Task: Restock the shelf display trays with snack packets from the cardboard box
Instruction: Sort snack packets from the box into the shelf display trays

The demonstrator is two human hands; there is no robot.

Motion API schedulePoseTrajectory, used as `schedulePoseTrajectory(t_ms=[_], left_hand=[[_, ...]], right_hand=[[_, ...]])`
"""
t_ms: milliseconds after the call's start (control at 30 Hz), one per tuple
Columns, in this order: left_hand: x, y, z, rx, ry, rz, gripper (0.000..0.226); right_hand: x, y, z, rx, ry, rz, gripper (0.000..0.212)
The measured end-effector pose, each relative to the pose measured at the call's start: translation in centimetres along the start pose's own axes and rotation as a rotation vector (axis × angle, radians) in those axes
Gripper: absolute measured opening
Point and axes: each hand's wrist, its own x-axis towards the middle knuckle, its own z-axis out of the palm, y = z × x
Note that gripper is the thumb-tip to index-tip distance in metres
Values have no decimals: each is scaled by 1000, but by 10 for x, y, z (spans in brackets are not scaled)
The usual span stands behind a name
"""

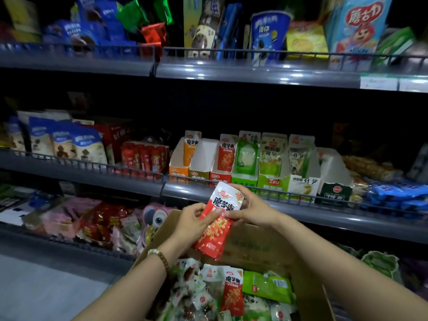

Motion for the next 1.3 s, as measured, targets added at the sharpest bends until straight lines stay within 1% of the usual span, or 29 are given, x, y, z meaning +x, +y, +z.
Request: schedulePoseTrajectory(t_ms=[100, 200, 267, 333, 367, 467, 600, 667, 733, 833, 900, 933, 967, 1033, 1100, 1200, 1300], left_hand=[[8, 14, 1, -15, 1, 25, 20], [27, 30, 2, -13, -3, 16, 24], [46, 39, -1, 11, -26, 17, 23], [68, 44, -8, 45, -13, 42, 20], [80, 44, -15, 77, 10, 65, 23], [119, 39, -34, 237, 57, 130, 44], [168, 29, -42, 410, -19, 200, 60], [193, 25, -43, 419, -38, 205, 65], [215, 20, -42, 412, -55, 193, 67], [239, 10, -37, 467, -108, 173, 74], [246, 3, -34, 498, -144, 172, 81], [248, 0, -33, 513, -160, 178, 81], [248, -2, -32, 538, -178, 190, 79], [247, -6, -31, 579, -202, 221, 73], [247, -7, -31, 547, -214, 263, 69], [249, -8, -33, 506, -244, 266, 65], [251, -10, -33, 521, -226, 269, 67]], right_hand=[[2, -14, -8, 60, 10, 24, 60], [14, -27, -19, 80, 56, 19, 53], [28, -36, -30, 39, 118, 2, 52], [43, -47, -46, 5, 211, -21, 54], [52, -53, -55, -11, 265, -42, 53], [87, -70, -84, -97, 402, -122, 44], [143, -83, -115, -205, 556, -231, 41], [173, -81, -127, -313, 623, -219, 37], [201, -73, -136, -450, 631, -155, 46], [234, -55, -140, -553, 566, -104, 63], [251, -45, -139, -627, 534, -84, 70], [258, -41, -138, -644, 523, -73, 70], [262, -36, -137, -660, 517, -72, 66], [266, -27, -136, -751, 501, -58, 53], [266, -20, -136, -849, 481, -61, 42], [268, -15, -138, -891, 501, -99, 34], [274, -16, -142, -976, 523, -145, 31]])
